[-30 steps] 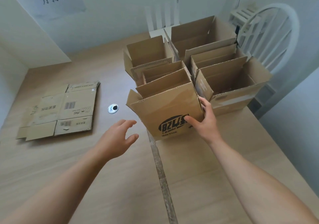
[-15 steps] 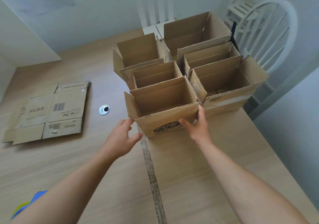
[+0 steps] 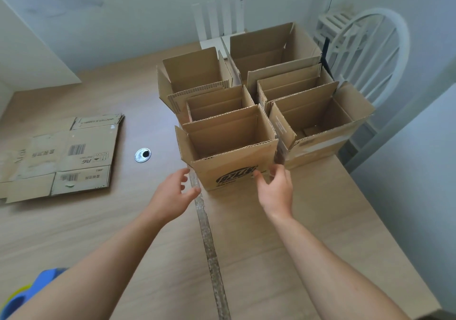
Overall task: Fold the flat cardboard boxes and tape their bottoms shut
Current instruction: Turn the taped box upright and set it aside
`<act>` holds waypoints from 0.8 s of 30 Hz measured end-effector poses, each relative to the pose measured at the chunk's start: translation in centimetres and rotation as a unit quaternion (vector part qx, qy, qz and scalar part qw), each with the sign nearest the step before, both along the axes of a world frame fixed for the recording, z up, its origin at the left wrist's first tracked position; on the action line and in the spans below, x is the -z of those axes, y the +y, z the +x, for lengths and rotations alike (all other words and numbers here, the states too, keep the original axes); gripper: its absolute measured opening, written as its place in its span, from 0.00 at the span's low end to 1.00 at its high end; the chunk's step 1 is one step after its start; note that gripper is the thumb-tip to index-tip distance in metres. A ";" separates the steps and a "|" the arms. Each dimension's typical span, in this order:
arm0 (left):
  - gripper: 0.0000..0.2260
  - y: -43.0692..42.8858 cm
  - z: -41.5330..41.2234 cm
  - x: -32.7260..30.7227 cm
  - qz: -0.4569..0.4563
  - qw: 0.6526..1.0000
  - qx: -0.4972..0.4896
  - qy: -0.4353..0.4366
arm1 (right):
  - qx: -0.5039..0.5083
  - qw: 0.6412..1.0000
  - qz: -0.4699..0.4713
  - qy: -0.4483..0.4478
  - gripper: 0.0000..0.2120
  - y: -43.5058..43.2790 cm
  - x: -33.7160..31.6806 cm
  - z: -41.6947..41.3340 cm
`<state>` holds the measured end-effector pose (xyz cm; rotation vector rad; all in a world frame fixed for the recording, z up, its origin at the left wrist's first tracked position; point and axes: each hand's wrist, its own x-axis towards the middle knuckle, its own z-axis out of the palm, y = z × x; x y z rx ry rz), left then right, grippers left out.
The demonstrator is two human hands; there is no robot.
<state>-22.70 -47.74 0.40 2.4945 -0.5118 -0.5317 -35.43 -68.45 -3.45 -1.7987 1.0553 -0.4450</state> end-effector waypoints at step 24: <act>0.20 25.1 4.5 -4.4 0.273 0.949 0.005 -0.156 | -0.519 0.749 -0.388 0.136 0.17 23.6 -6.1 12.6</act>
